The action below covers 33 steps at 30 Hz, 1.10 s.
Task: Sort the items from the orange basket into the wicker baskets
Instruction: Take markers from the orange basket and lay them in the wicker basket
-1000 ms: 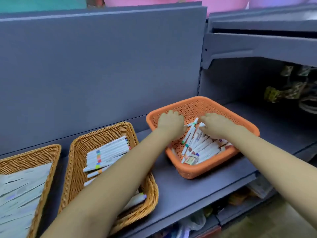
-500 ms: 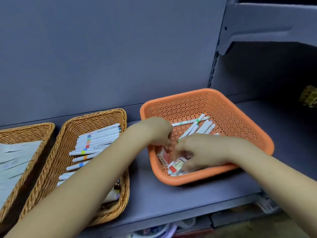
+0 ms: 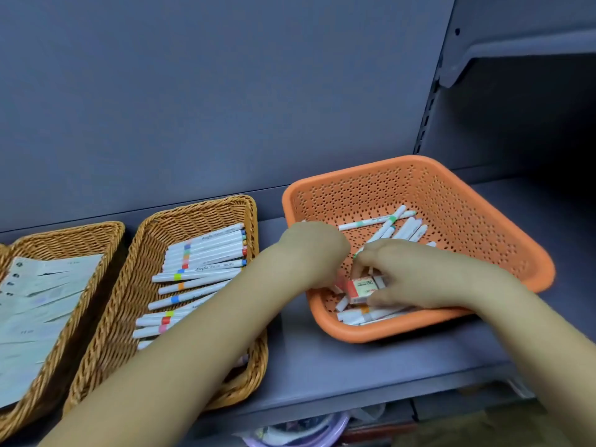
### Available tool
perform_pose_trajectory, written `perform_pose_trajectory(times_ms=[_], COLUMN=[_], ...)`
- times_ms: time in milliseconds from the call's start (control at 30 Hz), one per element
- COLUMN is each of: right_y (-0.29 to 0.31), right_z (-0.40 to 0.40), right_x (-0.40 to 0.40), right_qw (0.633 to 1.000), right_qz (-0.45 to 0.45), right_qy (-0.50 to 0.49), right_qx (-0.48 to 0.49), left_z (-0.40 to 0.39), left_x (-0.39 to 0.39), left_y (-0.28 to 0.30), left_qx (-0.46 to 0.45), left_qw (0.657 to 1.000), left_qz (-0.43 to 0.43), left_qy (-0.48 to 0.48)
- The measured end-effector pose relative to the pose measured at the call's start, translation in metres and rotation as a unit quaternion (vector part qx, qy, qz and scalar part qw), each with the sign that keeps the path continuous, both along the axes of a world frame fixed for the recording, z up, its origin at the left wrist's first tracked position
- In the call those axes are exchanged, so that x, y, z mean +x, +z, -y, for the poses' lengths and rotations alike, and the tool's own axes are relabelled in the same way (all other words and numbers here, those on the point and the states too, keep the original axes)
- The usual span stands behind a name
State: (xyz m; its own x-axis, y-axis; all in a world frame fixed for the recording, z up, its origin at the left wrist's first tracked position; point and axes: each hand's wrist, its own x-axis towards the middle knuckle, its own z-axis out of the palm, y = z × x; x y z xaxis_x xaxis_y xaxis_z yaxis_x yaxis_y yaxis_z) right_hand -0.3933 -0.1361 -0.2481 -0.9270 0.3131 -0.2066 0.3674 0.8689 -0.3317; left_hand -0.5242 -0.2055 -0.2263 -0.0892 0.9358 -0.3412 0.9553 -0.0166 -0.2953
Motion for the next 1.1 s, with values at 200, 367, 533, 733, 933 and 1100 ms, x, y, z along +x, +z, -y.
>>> perform_pose_trajectory(times_ms=[200, 367, 533, 733, 933, 1100], right_y=[0.027, 0.035, 0.030, 0.028, 0.025, 0.027], right_z=[0.003, 0.017, 0.037, 0.055, 0.062, 0.066], right_x=[0.017, 0.010, -0.007, -0.015, -0.008, -0.011], right_qw=[0.992, 0.943, 0.859, 0.784, 0.778, 0.784], right_qz=[-0.066, -0.240, -0.387, -0.485, -0.449, -0.444], right_qy=[-0.086, -0.164, -0.202, -0.222, -0.209, -0.205], right_qx=[-0.058, -0.162, -0.268, -0.319, -0.388, -0.384], left_z=[0.030, 0.058, 0.079, 0.093, 0.100, 0.102], left_x=[-0.017, -0.029, -0.035, -0.035, -0.033, -0.033], left_y=[0.008, 0.009, 0.003, 0.002, -0.001, 0.000], left_qx=[0.207, 0.332, 0.398, 0.399, 0.391, 0.366], left_qw=[0.961, 0.887, 0.778, 0.696, 0.626, 0.562], left_qz=[0.182, 0.318, 0.478, 0.584, 0.662, 0.727], left_qy=[0.002, 0.037, 0.093, 0.121, 0.131, 0.147])
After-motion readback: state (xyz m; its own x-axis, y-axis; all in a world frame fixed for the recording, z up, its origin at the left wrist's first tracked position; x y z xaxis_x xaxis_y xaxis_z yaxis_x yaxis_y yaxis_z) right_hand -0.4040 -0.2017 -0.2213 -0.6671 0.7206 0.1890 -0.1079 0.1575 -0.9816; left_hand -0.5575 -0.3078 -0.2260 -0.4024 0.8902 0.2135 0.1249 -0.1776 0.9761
